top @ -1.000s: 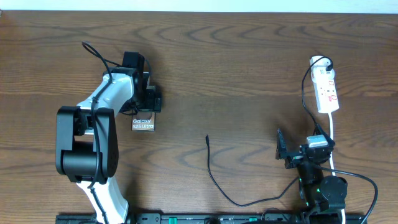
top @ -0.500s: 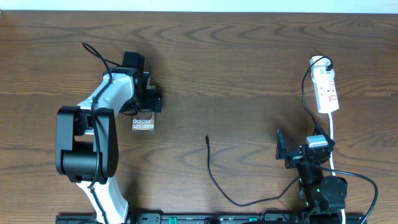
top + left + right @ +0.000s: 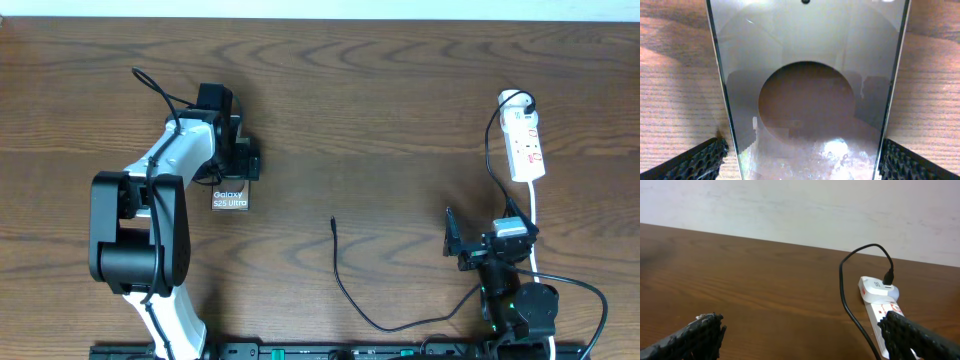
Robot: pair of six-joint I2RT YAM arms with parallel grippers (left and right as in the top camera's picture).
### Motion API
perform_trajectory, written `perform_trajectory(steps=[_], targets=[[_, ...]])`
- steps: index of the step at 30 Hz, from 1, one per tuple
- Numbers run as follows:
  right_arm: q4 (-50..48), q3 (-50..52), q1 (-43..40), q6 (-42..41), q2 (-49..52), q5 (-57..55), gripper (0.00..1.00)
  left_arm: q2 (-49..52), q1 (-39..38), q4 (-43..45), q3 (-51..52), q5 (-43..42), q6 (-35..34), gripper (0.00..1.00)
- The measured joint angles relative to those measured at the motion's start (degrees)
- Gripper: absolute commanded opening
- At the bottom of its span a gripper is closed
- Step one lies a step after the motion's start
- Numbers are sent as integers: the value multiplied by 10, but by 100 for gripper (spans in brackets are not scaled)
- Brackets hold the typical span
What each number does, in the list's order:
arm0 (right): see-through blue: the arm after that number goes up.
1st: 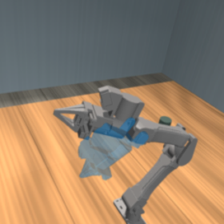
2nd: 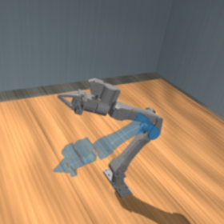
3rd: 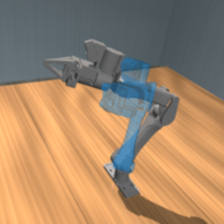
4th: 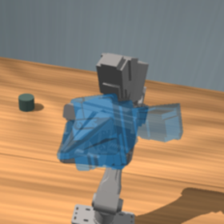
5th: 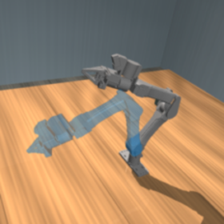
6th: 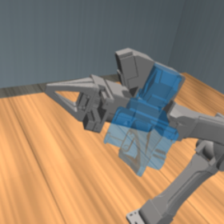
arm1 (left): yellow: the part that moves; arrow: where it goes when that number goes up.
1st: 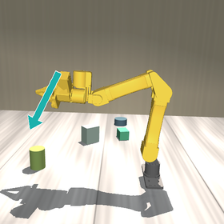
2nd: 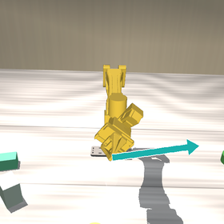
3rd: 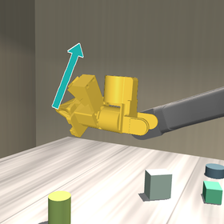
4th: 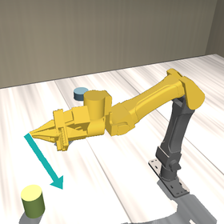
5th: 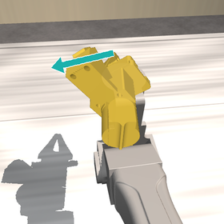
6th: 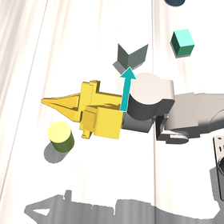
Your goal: Plug charger to phone and switch on socket
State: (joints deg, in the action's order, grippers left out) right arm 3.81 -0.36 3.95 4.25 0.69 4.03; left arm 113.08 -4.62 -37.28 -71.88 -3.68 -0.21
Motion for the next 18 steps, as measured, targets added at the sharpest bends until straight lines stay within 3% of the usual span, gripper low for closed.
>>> perform_trajectory(steps=[18], targets=[[0,0,0,0,0,0,99,0,0,12,0,1,0,98]])
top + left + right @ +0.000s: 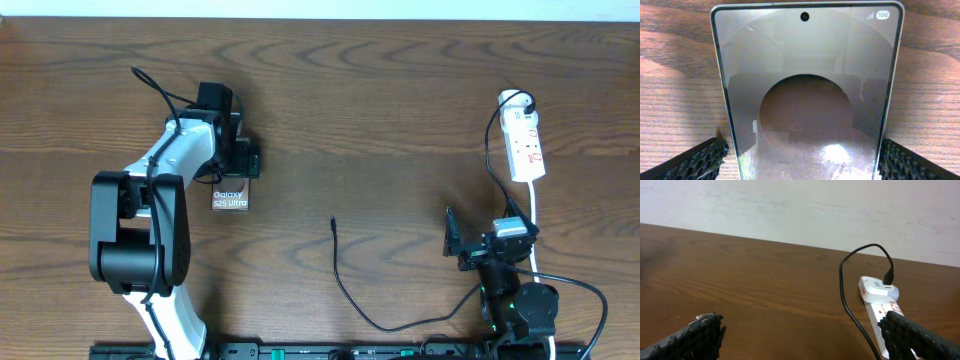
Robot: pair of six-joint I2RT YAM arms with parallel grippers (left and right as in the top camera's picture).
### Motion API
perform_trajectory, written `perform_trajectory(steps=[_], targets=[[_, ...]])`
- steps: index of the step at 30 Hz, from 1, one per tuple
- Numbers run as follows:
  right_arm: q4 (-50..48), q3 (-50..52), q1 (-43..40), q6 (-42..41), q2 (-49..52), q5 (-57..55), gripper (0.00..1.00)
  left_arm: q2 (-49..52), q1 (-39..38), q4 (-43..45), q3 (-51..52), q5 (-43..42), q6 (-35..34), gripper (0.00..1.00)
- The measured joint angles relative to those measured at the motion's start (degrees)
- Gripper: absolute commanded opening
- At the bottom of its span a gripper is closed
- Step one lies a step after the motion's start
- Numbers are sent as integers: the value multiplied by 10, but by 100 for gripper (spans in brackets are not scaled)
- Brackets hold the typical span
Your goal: Plug charger to phone and switch on socket
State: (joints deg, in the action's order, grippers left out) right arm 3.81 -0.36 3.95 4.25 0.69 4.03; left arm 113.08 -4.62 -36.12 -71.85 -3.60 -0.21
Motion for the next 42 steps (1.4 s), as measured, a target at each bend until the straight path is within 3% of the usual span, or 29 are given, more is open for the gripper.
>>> perform_trajectory(steps=[16,20,42], targets=[[0,0,0,0,0,0,99,0,0,-9,0,0,0,96],[0,0,0,0,0,0,99,0,0,-11,0,-1,1,89],[0,0,0,0,0,0,99,0,0,-12,0,0,0,79]])
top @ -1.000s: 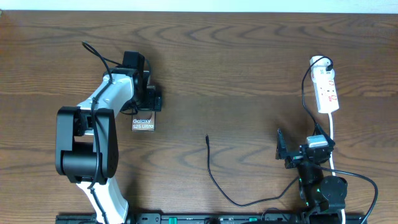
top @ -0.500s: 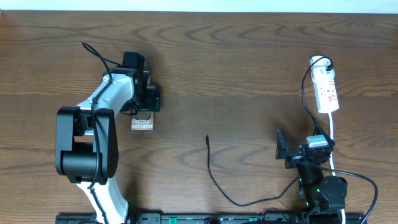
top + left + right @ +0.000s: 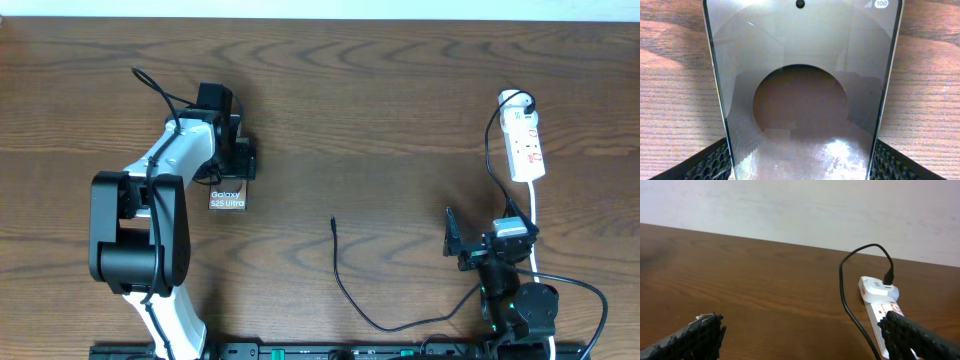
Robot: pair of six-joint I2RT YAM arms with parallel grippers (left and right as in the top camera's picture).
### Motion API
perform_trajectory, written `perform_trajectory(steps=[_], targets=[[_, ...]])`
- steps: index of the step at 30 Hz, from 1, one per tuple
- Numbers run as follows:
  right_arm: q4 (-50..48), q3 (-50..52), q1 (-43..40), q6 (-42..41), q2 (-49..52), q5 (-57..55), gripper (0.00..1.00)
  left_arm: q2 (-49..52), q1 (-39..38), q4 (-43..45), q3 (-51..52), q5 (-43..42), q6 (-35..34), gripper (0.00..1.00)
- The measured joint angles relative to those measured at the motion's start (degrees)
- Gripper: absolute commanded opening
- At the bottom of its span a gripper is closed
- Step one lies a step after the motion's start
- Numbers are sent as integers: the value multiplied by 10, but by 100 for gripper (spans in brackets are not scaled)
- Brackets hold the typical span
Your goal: Plug charger to phone and switch on socket
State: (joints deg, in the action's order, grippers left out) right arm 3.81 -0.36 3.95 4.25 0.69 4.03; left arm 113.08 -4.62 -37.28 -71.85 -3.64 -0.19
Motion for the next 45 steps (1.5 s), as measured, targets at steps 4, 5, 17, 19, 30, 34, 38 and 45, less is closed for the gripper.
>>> perform_trajectory(steps=[4,5,17,19,30,34,38,45], targets=[[0,0,0,0,0,0,99,0,0,0,0,0,0,77],[0,0,0,0,0,0,99,0,0,0,0,0,0,77],[0,0,0,0,0,0,99,0,0,0,0,0,0,65],[0,0,0,0,0,0,99,0,0,0,0,0,0,53],[0,0,0,0,0,0,99,0,0,0,0,0,0,7],[0,0,0,0,0,0,99,0,0,0,0,0,0,7],[0,0,0,0,0,0,99,0,0,-1,-1,0,0,7],[0,0,0,0,0,0,99,0,0,-12,-5,0,0,7]])
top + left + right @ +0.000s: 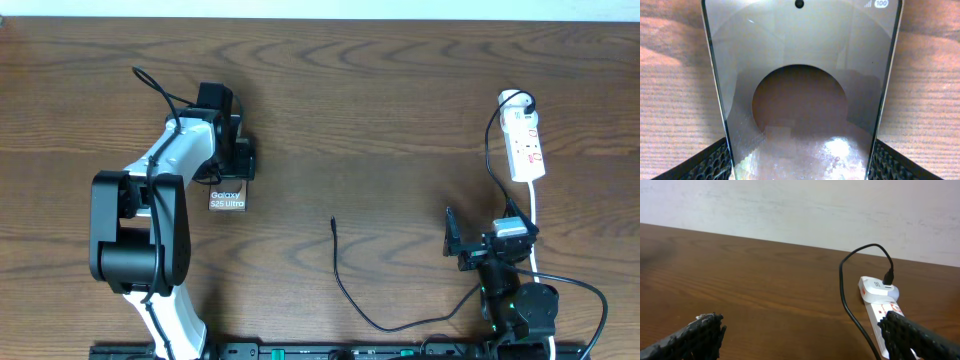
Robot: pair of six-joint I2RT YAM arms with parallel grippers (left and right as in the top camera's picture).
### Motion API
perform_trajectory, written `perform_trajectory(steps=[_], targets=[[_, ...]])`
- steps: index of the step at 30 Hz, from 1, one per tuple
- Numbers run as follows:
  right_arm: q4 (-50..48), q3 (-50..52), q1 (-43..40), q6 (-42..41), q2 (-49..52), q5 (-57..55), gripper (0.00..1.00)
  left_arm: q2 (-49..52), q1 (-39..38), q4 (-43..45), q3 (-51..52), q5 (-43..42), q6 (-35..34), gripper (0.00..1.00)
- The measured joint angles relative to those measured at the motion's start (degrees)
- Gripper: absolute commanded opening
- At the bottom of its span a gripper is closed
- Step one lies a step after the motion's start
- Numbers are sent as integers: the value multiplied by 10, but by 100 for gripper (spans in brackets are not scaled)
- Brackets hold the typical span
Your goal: Plug charger to phone and switch on socket
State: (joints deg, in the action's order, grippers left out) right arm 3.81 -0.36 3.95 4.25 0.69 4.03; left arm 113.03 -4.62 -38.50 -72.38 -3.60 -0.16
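Note:
The phone [800,85] lies screen-up on the wood and fills the left wrist view, with a "100" mark at its top right. My left gripper [800,167] is shut on it, both padded fingers [715,162] pressed against its long edges. From overhead, the left gripper [232,175] covers the phone's far end and the phone [228,200] shows a Galaxy label. The black charger cable [340,270] lies loose, its free plug [333,221] at mid-table. The white power strip [524,145] lies far right, with the adapter [879,288] plugged in. My right gripper [812,340] is open and holds nothing.
The cable runs from the adapter past the right arm's base [515,300] and loops along the table's front edge [400,325]. The left arm [150,220] stretches over the left side. A pale wall [800,210] rises behind the table.
The wood around the phone looks blurrier in the left wrist view. The left gripper's hold on the phone, the cable and the right arm show no other change.
At first my left fingers stood open on either side of the phone, clear of its edges. Then the phone's top edge showed in the wrist view, fingers still apart. Later the fingers were against the phone's sides, and they remain so. The right arm stayed still.

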Motion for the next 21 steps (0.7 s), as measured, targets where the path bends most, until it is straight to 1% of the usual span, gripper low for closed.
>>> perform_trajectory(steps=[7,19,21], targets=[[0,0,0,0,0,0,99,-7,0,-14,0,-1,0,7],[0,0,0,0,0,0,99,-80,0,-25,0,-2,0,7],[0,0,0,0,0,0,99,-85,0,-32,0,-13,0,7]])
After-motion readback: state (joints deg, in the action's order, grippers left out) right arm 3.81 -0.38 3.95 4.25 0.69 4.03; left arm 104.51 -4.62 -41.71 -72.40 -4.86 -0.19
